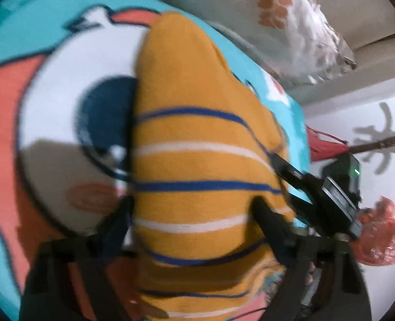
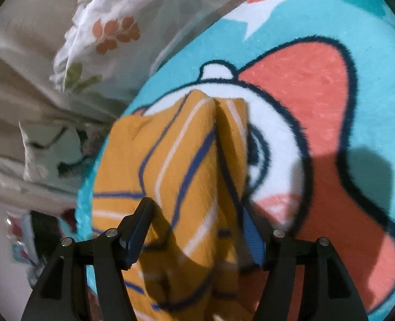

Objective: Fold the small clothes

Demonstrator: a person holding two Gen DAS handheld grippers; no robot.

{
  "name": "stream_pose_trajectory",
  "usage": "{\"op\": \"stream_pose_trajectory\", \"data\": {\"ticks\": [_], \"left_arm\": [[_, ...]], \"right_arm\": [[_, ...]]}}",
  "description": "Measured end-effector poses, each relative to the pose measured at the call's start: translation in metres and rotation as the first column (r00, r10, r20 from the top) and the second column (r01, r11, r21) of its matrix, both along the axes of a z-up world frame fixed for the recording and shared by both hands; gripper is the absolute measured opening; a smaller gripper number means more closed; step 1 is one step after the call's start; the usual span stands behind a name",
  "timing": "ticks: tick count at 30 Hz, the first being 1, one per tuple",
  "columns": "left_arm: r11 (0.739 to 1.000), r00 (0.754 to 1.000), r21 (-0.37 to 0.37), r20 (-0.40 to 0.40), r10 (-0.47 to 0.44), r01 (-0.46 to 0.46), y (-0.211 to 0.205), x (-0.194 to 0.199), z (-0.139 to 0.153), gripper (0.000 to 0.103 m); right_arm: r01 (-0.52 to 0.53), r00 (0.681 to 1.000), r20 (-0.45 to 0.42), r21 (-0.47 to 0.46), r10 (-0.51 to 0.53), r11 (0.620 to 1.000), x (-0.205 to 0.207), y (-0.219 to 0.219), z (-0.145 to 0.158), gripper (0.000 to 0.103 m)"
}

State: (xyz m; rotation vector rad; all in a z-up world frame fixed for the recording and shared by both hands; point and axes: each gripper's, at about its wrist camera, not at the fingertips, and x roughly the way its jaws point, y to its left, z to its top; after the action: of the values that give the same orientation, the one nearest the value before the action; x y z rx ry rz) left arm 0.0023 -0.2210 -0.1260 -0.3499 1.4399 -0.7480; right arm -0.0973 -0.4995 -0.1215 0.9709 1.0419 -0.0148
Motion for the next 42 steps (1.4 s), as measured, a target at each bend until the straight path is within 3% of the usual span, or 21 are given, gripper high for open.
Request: {"op": "stream_pose_trajectory", "data": {"ticks": [3,7,10,13,16,19,21,23,26,28,31,32,35,38,42], "left_arm": [[0.999,0.996,0.018,0.084,-0.033,0.032,-0.003,-0.002,0.025,0.064],[0.995,0.986,0.09,0.158,-0.043,0.029,-0.004,0.015,0.047,0.063],[0.984,0.988,0.179,0.151,-0.014,-0.014,0.001,0.028,0.039,0.063],[0.981,0.981,0.19,0.195,0.001,-0.039,0.011,0.015,0.053,0.063],[0.973,0.958,0.227,0.285,-0.034,-0.033,0.016,-0.012,0.066,0.063],[0.951,0.973,0.308,0.213,-0.09,0.021,0.012,-0.032,0.032,0.063],[0.942,0.985,0.334,0.153,-0.082,0.027,0.009,-0.042,0.003,0.063],[0.934,0.974,0.358,0.204,-0.1,0.021,0.003,-0.051,0.005,0.063],[0.931,0.977,0.364,0.193,-0.091,0.015,0.0,-0.053,0.006,0.063],[0.939,0.983,0.343,0.171,-0.069,0.006,0.006,-0.051,0.007,0.063],[0.959,0.988,0.282,0.154,-0.027,-0.017,0.023,-0.05,0.023,0.062],[0.968,0.986,0.25,0.169,-0.013,-0.03,0.028,-0.053,0.035,0.062],[0.973,0.972,0.223,0.234,0.005,-0.059,0.031,-0.052,0.059,0.062],[0.959,0.965,0.278,0.26,-0.019,-0.056,0.017,-0.046,0.054,0.062],[0.913,0.984,0.408,0.165,-0.071,-0.002,-0.007,-0.051,0.006,0.063]], "right_arm": [[-0.011,1.0,0.007,0.056,0.011,0.998,0.013,0.011,0.008,0.05],[-0.073,0.995,0.072,-0.038,0.075,0.997,0.036,0.033,0.036,0.049],[-0.061,0.998,0.007,-0.117,0.062,0.991,0.052,0.035,0.027,0.051],[-0.034,0.999,-0.028,-0.155,0.03,0.987,0.047,0.03,0.028,0.056],[-0.033,0.999,-0.014,-0.277,0.031,0.96,0.028,0.031,0.058,0.056],[-0.075,0.996,0.019,-0.304,0.084,0.95,0.001,0.035,0.08,0.056],[-0.118,0.991,0.028,-0.311,0.133,0.943,-0.016,0.042,0.087,0.056],[-0.138,0.987,0.033,-0.31,0.156,0.941,-0.027,0.047,0.089,0.054],[-0.166,0.98,0.057,-0.288,0.19,0.943,-0.044,0.057,0.09,0.032],[-0.204,0.972,0.057,-0.274,0.227,0.94,-0.049,0.067,0.083,0.032],[-0.289,0.957,-0.097,-0.387,0.274,0.876,-0.041,0.08,0.049,0.03],[-0.311,0.95,-0.14,-0.412,0.278,0.856,-0.04,0.08,0.034,0.024],[-0.302,0.953,-0.118,-0.382,0.277,0.874,-0.039,0.072,0.029,0.021],[-0.339,0.941,-0.141,-0.42,0.309,0.842,-0.034,0.078,0.031,0.021],[-0.332,0.943,-0.14,-0.398,0.302,0.855,-0.037,0.076,0.042,0.021]]}}
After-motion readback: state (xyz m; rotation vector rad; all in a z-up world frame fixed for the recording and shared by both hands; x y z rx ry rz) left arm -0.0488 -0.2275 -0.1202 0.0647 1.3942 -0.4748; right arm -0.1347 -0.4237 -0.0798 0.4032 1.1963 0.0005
